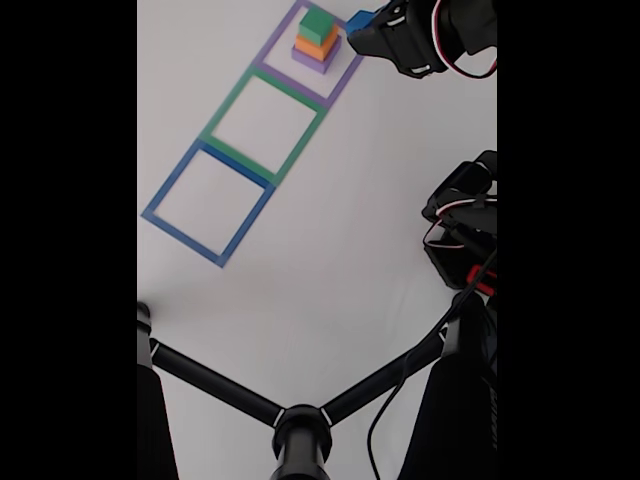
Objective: Tower of hanoi
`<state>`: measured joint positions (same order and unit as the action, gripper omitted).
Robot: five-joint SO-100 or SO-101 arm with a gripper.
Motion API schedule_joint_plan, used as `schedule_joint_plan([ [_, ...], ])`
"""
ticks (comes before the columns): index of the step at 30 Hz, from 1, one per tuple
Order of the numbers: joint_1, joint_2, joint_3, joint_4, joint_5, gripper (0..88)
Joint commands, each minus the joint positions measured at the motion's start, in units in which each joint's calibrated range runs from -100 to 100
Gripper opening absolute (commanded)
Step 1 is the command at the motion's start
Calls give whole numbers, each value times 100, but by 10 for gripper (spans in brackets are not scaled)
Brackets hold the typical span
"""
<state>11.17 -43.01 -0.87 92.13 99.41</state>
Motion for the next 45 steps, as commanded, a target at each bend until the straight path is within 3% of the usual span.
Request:
schedule_joint_plan([
  [1, -226, -289, 414, -242, 59, 27],
  [14, -561, -1056, 4532, -3545, 59, 25],
  [26, -552, 18, 7778, -8598, 59, 21],
  [34, -609, 1334, 8714, -11270, 59, 18],
  [45, -849, 3167, 8869, -13586, 59, 30],
])
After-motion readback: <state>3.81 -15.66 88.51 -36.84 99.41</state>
